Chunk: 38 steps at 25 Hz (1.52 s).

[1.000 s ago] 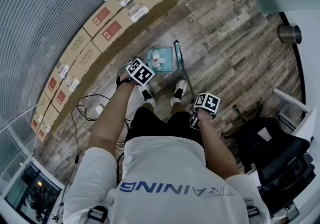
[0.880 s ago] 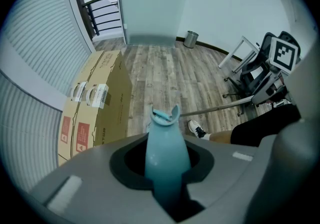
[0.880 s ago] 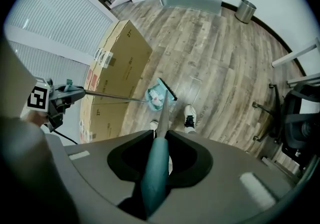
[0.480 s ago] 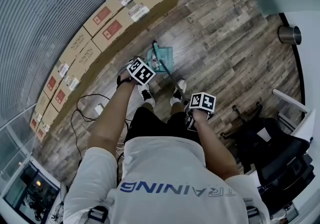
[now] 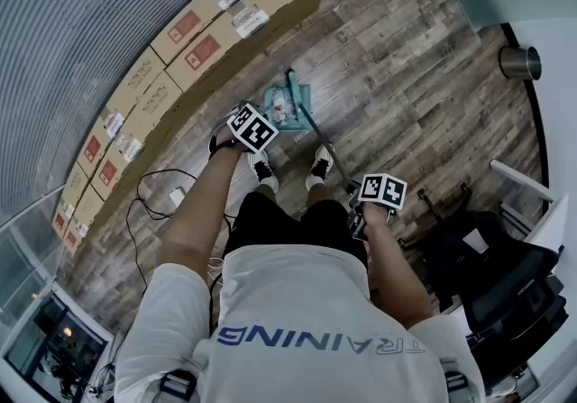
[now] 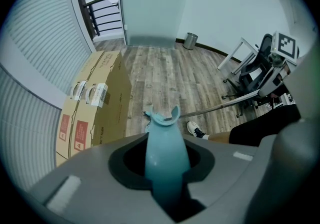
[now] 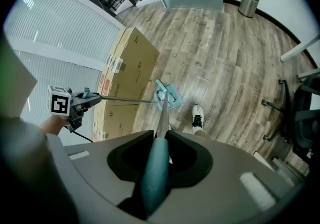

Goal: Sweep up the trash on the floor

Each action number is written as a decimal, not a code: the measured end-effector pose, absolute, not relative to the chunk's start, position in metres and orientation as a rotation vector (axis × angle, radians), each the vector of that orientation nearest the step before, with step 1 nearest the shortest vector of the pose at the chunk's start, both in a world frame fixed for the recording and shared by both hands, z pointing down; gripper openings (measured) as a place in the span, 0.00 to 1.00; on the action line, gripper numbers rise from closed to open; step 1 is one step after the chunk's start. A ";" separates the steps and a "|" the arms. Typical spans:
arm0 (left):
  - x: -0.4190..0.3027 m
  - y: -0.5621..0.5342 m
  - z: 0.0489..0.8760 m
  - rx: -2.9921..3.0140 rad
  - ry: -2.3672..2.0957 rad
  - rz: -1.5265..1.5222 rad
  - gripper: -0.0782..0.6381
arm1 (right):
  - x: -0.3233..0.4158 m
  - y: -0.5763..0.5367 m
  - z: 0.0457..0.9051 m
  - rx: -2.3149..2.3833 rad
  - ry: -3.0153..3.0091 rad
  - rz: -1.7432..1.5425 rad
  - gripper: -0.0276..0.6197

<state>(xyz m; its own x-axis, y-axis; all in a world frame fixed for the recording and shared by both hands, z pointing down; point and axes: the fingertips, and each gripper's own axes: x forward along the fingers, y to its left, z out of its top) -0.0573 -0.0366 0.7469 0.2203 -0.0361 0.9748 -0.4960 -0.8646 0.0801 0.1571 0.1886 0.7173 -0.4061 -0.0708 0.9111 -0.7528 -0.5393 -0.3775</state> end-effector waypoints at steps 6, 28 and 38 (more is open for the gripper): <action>-0.052 -0.044 0.728 2.181 -0.584 1.493 0.49 | 0.173 0.191 0.707 1.442 -1.164 2.018 0.21; -0.060 -0.061 0.414 2.587 -1.257 0.314 0.25 | 0.202 0.145 0.660 1.656 -1.255 1.815 0.21; -0.065 -0.057 0.325 2.659 -1.371 0.074 0.11 | 0.214 0.127 0.637 1.767 -1.219 1.760 0.21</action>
